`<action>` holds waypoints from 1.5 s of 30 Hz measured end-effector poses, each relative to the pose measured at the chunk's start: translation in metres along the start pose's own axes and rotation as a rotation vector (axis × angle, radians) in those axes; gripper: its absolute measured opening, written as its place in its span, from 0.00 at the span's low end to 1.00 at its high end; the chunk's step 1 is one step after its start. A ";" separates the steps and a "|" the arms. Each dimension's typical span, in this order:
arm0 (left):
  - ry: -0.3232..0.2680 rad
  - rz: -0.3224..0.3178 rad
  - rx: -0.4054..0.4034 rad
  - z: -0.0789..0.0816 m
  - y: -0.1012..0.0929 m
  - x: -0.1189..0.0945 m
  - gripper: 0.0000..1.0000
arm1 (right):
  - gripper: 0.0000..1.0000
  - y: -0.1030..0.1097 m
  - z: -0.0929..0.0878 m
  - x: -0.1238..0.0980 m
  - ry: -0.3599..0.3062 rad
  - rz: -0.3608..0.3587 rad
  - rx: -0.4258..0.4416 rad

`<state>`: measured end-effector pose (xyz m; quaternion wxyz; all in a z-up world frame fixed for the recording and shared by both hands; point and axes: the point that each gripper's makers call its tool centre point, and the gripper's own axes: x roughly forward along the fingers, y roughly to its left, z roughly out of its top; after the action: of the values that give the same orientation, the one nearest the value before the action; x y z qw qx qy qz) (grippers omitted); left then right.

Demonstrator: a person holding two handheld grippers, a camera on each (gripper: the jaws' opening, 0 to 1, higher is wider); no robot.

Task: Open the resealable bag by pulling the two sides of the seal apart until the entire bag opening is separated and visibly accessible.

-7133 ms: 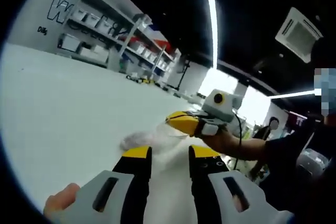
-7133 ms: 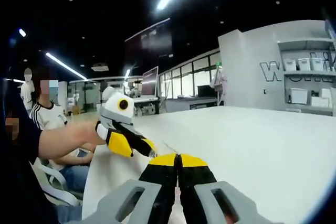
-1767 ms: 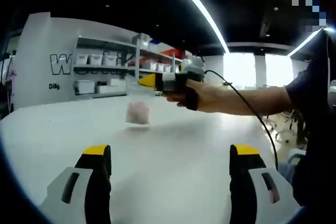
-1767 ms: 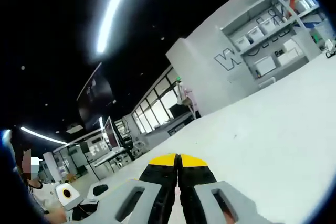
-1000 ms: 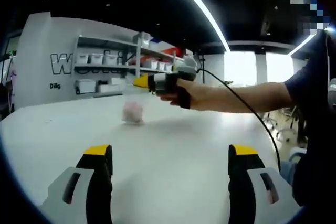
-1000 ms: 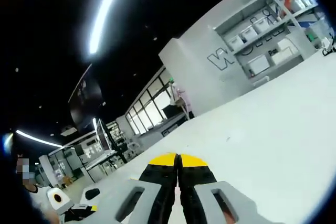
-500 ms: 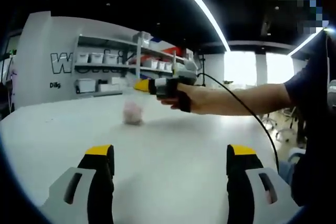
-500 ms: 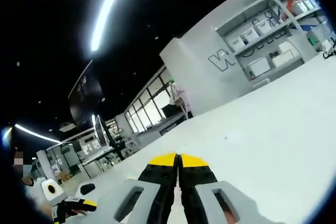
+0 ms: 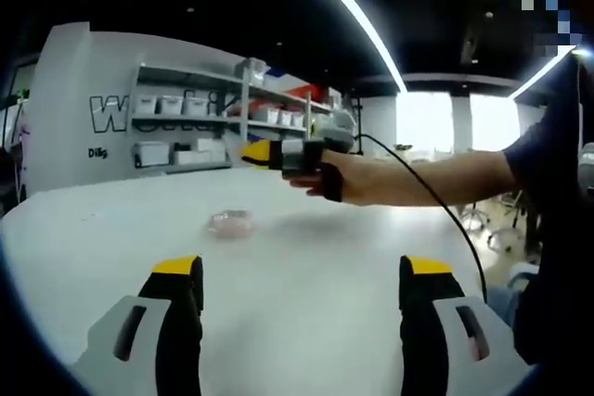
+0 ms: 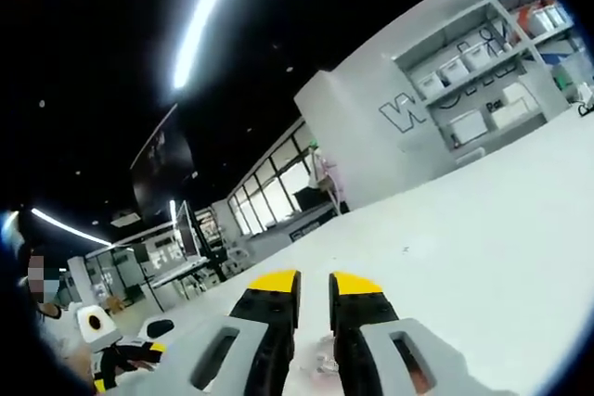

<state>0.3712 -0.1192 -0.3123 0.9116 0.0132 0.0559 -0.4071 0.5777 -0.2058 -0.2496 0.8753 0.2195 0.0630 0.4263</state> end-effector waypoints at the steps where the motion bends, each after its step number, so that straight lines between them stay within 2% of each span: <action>1: 0.000 0.000 0.000 0.000 0.000 0.000 0.86 | 0.09 0.001 0.000 -0.001 -0.001 0.002 -0.001; 7: -0.007 -0.004 0.007 0.005 -0.006 0.000 0.85 | 0.08 0.005 -0.003 -0.004 0.017 0.008 0.000; 18: 0.000 -0.012 0.013 0.007 -0.011 0.003 0.85 | 0.08 0.010 -0.009 -0.014 0.047 0.005 -0.055; 26: 0.001 -0.012 0.008 0.008 -0.013 0.005 0.85 | 0.12 0.008 -0.013 -0.017 0.074 0.001 -0.092; 29: 0.001 -0.015 0.007 0.009 -0.013 0.006 0.85 | 0.18 0.008 -0.016 -0.017 0.089 0.003 -0.098; 34: 0.005 -0.015 0.004 0.009 -0.013 0.006 0.85 | 0.21 0.012 -0.021 -0.018 0.110 0.019 -0.138; 45: 0.006 -0.012 0.010 0.009 -0.016 0.004 0.84 | 0.21 0.023 -0.028 -0.019 0.153 0.035 -0.251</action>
<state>0.3632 -0.1336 -0.3032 0.9088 0.0186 0.0568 -0.4130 0.5408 -0.1991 -0.2658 0.8810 0.0765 0.0718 0.4613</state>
